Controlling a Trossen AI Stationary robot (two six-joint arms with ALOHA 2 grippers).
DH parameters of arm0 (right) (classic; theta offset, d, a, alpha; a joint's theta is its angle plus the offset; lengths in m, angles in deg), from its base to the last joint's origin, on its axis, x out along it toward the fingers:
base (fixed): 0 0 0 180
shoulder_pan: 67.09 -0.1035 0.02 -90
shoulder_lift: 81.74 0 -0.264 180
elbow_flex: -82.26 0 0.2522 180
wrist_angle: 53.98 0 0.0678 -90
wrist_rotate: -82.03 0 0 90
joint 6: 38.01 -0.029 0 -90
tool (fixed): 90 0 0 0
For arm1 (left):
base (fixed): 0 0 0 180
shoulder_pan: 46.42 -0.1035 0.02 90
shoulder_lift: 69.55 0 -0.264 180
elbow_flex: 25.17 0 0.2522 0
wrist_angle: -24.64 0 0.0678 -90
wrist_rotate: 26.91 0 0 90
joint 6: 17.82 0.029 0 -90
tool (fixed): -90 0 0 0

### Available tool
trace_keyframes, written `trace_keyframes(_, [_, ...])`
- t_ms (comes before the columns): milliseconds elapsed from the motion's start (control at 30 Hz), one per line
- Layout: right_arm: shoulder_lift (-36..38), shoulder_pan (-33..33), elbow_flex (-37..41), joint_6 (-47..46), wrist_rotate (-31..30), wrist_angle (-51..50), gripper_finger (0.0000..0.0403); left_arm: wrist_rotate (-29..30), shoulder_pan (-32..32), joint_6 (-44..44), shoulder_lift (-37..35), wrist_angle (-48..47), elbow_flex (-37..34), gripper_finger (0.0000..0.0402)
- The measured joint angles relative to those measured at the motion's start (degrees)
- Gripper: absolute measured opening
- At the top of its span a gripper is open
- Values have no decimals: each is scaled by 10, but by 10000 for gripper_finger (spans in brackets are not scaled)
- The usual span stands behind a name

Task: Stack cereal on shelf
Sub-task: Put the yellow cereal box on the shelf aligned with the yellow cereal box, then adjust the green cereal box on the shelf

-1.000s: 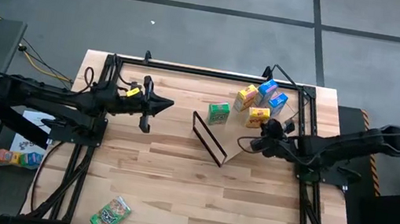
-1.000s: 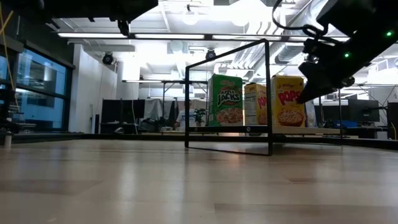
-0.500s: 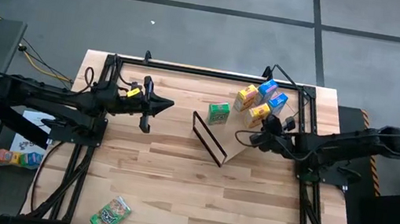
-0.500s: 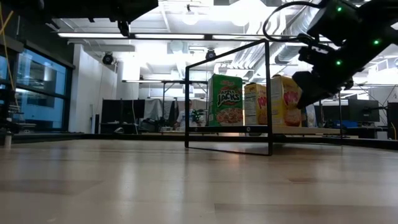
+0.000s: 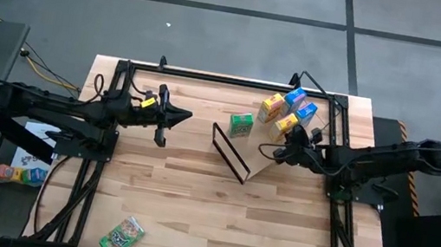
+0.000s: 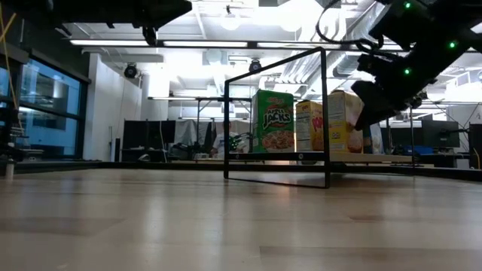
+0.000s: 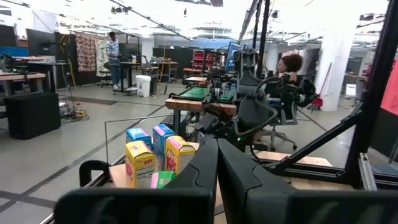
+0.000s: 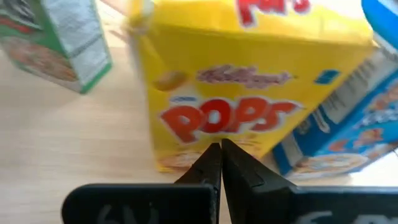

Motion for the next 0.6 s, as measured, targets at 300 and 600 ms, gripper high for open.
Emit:
trace_keyframes(300, [0,0,-63,31,79,-50,0,134,-53,-36,59,-58,30,0])
trace_keyframes(600, [0,-21,-105,91,83,-46,0,-63,-201,-73,239,-416,317,0])
